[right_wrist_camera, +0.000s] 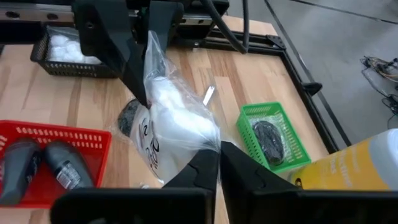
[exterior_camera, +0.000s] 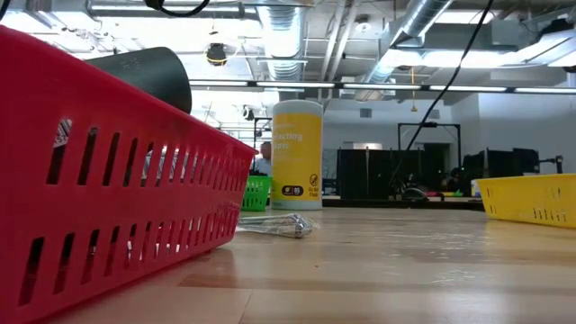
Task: Pick & Place Travel size toiletries
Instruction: Put the white cotton pack into the black bin
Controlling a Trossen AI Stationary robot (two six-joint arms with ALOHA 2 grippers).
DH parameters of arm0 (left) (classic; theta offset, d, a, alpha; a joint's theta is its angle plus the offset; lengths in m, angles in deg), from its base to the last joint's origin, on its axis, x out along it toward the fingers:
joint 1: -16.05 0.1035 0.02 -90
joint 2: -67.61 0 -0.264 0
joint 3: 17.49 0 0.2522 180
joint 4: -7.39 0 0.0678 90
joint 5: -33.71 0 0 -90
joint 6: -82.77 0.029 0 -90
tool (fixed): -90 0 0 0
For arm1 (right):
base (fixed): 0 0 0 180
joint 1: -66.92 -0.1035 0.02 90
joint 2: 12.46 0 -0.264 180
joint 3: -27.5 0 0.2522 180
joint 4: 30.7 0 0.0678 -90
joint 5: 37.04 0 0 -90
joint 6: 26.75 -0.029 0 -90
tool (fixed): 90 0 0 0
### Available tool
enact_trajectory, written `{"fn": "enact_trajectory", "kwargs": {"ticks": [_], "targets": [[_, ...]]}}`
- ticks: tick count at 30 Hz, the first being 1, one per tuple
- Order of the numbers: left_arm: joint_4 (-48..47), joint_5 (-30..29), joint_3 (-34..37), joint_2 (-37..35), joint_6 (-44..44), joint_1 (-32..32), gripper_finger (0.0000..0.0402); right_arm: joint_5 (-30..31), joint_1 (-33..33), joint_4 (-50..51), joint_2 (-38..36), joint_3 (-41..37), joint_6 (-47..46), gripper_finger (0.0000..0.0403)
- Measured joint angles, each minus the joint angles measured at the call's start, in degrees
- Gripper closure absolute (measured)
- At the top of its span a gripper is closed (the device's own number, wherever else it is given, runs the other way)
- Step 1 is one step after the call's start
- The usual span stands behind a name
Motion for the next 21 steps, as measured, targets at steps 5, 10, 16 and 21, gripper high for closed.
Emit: {"fn": "enact_trajectory", "kwargs": {"ticks": [5,10,16,21], "targets": [[-0.7,0.1,0.0,0.0,-0.1,-1.6,0.04,-0.2,0.4,2.8,0.0,0.0,-0.4,0.0359],[-9.5,0.6,0.0,-2.7,-6.1,-5.2,0.04,-0.2,0.4,6.9,0.0,0.0,-1.7,0.0329],[-24.8,2.9,0.0,-8.3,-19.9,-10.9,0.0401,-0.1,0.8,11.1,0.0,0.0,-6.4,0.0321],[-31.1,7.1,0.0,-11.6,-25.9,-14.3,0.0401,-0.1,0.8,11.5,0.0,0.0,-6.5,0.0321]]}}
